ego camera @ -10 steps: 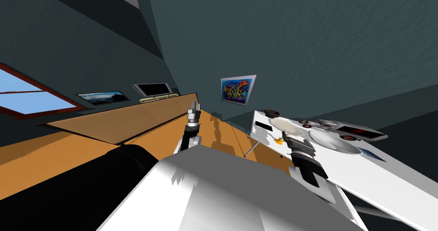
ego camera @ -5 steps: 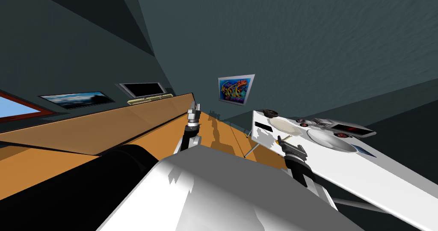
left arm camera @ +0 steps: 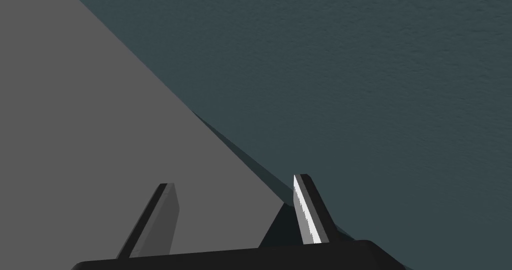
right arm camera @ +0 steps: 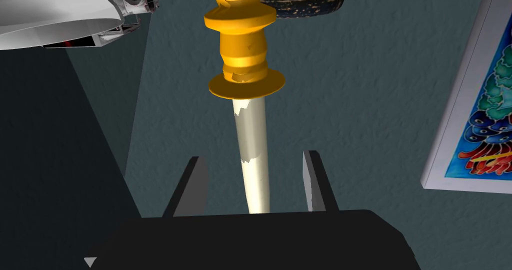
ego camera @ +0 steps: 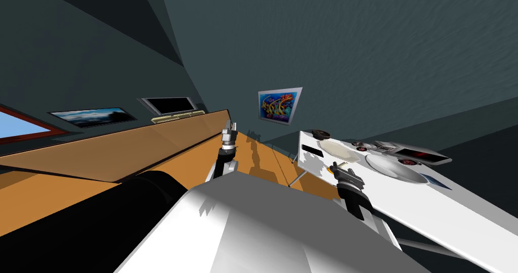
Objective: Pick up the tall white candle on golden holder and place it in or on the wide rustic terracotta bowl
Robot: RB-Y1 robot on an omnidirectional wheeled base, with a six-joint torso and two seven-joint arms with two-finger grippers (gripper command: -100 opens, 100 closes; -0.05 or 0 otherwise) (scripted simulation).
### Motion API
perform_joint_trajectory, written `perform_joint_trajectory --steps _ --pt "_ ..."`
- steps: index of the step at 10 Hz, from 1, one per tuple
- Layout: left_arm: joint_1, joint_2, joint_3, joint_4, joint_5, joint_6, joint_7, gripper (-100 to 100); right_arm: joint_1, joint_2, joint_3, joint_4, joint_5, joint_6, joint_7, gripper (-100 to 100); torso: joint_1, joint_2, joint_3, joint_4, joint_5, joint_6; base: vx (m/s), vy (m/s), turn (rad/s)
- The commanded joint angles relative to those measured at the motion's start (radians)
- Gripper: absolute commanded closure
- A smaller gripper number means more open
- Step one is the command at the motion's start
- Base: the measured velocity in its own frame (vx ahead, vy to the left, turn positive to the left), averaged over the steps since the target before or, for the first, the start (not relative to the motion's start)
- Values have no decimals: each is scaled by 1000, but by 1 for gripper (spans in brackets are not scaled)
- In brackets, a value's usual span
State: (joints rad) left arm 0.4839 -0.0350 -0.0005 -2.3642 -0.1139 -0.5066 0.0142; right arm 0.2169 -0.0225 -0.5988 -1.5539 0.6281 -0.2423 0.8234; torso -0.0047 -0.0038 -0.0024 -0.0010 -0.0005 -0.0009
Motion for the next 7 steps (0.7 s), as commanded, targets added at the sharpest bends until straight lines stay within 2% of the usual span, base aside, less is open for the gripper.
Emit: perform_joint_trajectory --steps 1,4,5,6,7 --pt "0 0 0 0 0 0 0 0 0 0 0 0 0 0 0 100 0 0 0 0 0 0 0 0 0" --pt "0 0 0 0 0 0 0 0 0 0 0 0 0 0 -1 100 0 0 0 0 0 0 0 0 0" --pt "0 0 0 0 0 0 0 0 0 0 0 0 0 0 -1 0 0 0 0 0 0 0 0 0 0" --pt "0 0 0 0 0 0 0 0 0 0 0 0 0 0 0 100 0 0 0 0 0 0 0 0 0" --pt "0 0 0 0 0 0 0 0 0 0 0 0 0 0 0 0 0 0 0 0 0 0 0 0 0"
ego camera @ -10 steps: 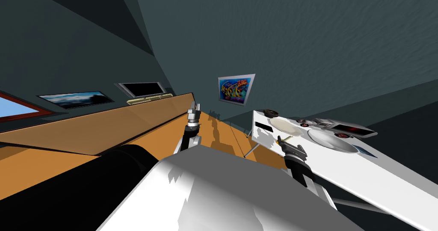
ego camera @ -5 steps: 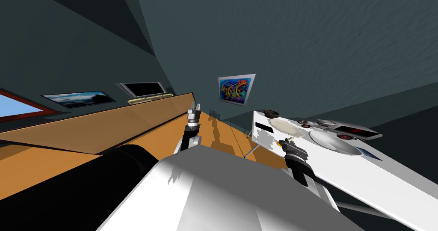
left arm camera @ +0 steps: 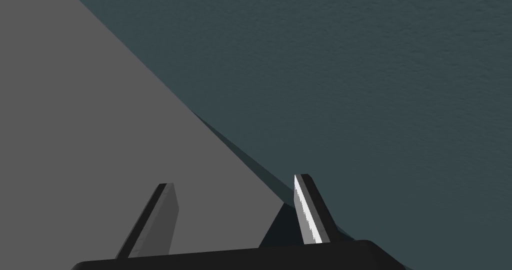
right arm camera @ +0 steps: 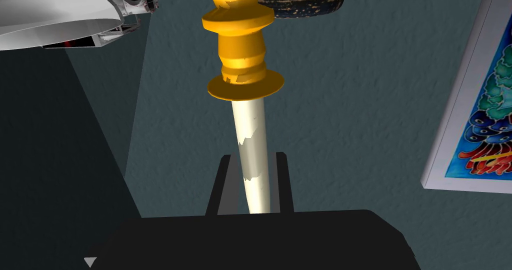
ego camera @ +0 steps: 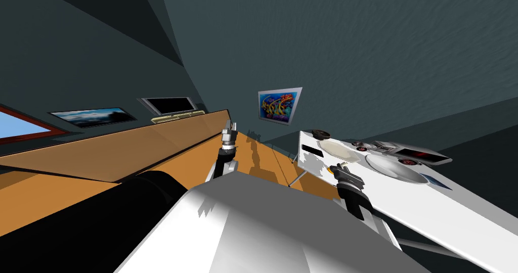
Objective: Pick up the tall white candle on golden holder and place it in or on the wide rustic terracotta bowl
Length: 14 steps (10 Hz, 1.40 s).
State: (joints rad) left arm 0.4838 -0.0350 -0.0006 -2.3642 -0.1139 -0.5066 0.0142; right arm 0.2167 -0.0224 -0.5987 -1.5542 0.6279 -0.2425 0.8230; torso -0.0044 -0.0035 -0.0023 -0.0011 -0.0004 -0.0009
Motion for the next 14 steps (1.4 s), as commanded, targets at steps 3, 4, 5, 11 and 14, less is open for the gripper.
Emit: perform_joint_trajectory --steps 3,4,5,11,14 --pt "0 0 0 0 0 0 0 0 -5 -68 -5 16 -2 11 -19 100 5 4 2 0 1 0 -60 75 33" --pt "0 0 0 0 0 0 0 0 -7 -87 -8 22 -3 15 -26 100 6 5 3 1 2 0 -80 85 33" --pt "0 0 0 0 0 0 0 0 -9 -108 -10 29 -4 20 -33 100 7 6 3 1 2 0 -97 94 45" --pt "0 0 0 0 0 0 0 0 -24 -246 -32 87 -18 60 -94 100 9 5 3 1 3 0 -76 100 65" --pt "0 0 0 0 0 0 0 0 -29 -297 -42 111 -26 77 -117 100 5 2 1 0 2 0 -33 63 55"
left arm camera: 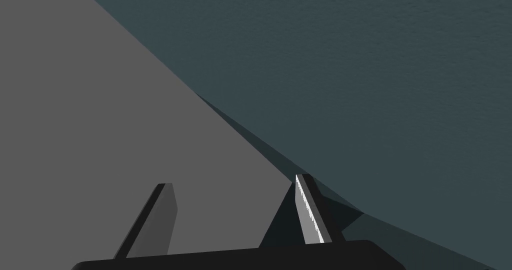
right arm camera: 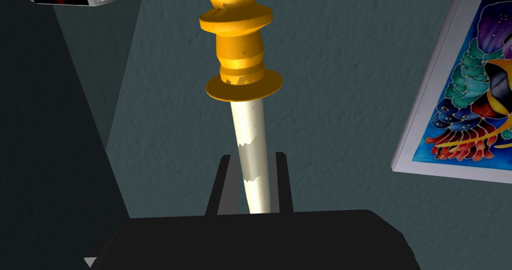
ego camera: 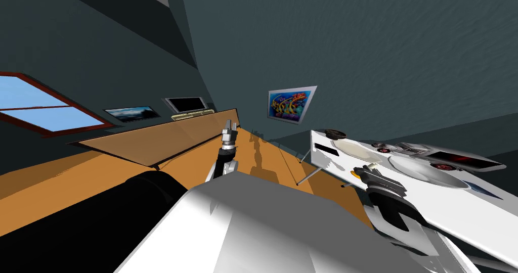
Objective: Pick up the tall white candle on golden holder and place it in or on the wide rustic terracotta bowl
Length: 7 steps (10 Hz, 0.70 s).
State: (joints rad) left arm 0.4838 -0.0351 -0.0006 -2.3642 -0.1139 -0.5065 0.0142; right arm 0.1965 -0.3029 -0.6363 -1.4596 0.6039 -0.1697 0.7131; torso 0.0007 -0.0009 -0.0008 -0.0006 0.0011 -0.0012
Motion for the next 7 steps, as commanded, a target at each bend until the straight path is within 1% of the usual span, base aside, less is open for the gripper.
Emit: perform_joint_trajectory --steps 1,4,6,7 --pt "0 0 0 0 0 0 0 0 -12 -43 -9 29 -6 12 -18 100 0 0 0 0 0 0 -21 74 95" --pt "0 0 0 0 0 0 0 0 -20 -118 -24 68 -22 39 -53 100 -1 -3 -1 0 0 0 15 56 99" --pt "0 0 0 0 0 0 0 0 -25 -165 -33 95 -34 56 -75 100 -4 -5 -3 0 -1 -1 52 16 103" --pt "0 0 0 0 0 0 0 0 -28 -187 -38 108 -41 65 -86 100 -5 -6 -3 -1 -1 -1 92 -1 116"
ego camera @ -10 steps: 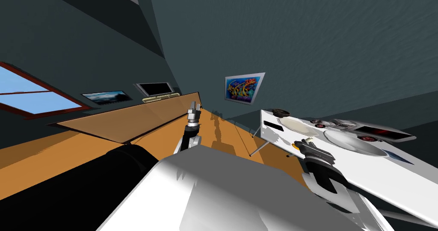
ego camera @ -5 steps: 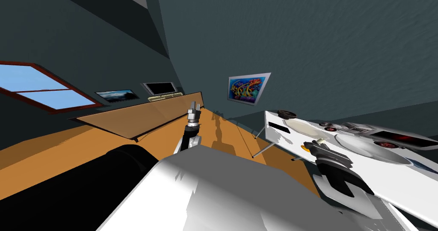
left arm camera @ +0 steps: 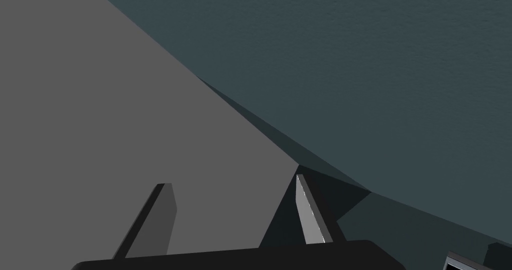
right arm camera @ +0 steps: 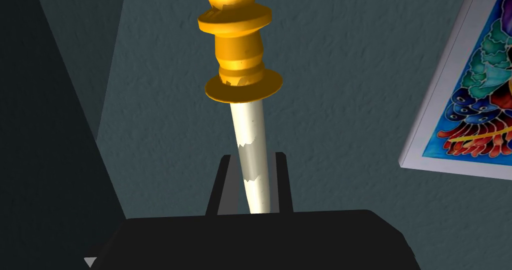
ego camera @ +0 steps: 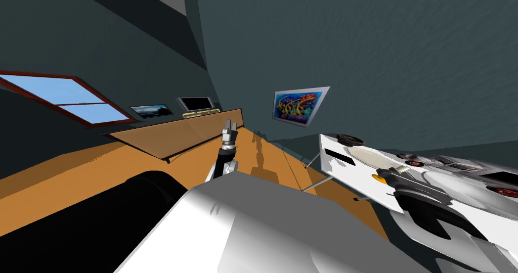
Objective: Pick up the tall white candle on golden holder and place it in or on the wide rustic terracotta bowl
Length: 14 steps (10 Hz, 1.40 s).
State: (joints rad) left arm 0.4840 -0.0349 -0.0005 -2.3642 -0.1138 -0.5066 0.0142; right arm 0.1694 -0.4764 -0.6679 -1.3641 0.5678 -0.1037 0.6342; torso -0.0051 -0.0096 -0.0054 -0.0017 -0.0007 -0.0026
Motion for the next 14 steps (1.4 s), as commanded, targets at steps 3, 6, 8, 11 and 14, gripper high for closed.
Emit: perform_joint_trajectory --steps 3,6,8,11,14 --pt "0 0 0 0 0 0 0 0 -8 -73 -18 52 -27 24 -36 100 -3 -2 -1 0 -1 0 123 -46 101" --pt "0 0 0 0 0 0 0 0 -11 -108 -24 76 -42 38 -52 100 -4 -3 -2 -1 -2 0 120 -52 76" --pt "0 0 0 0 0 0 0 0 -14 -137 -28 99 -58 52 -67 100 -6 -2 -1 0 -2 0 135 -100 95" --pt "0 0 0 0 0 0 0 0 -16 -171 -33 129 -82 69 -83 100 -11 -7 -4 -1 -3 0 176 -154 89" --pt "0 0 0 0 0 0 0 0 -17 -192 -35 152 -103 82 -94 100 -13 -9 -5 -2 -5 0 188 -169 73"
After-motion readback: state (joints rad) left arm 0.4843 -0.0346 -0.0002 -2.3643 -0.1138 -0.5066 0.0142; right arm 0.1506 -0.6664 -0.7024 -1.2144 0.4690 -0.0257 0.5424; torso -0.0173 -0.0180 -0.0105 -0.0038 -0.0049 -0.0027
